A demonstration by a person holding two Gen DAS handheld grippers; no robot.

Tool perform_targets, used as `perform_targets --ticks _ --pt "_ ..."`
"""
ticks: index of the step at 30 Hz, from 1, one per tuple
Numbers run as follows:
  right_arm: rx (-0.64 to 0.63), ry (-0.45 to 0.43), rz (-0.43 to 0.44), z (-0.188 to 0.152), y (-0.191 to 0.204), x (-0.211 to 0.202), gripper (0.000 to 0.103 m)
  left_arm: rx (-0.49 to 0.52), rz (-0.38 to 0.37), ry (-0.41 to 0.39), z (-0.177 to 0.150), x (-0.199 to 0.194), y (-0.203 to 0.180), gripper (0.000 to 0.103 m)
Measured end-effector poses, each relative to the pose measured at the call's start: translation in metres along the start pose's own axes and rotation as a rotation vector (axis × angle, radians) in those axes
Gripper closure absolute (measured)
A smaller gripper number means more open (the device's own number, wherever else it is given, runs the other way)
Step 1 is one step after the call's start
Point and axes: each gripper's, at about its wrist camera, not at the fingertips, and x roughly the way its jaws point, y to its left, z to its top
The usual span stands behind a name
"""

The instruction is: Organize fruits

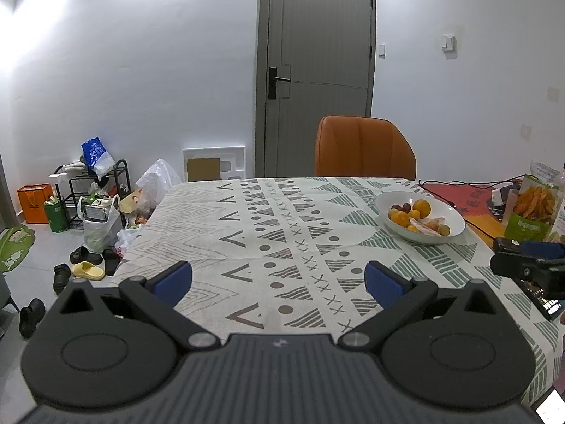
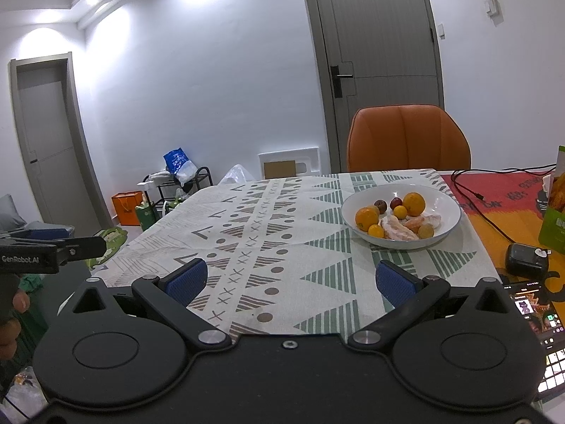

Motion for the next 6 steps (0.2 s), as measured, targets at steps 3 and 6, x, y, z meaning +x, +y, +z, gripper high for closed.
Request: perform_targets --ticks 3,6 --pt "0.002 -0.001 -0.001 0.0004 -0.0004 -0.0004 0.000 -0.002 0.000 0.000 -0.0002 0.0002 -0.0005 0.000" --pt "-0.002 -0.001 0.000 0.0000 -0.0003 -0.0008 0.000 -0.002 -0.002 0.001 -0.0006 0.0003 -0.0005 0.000"
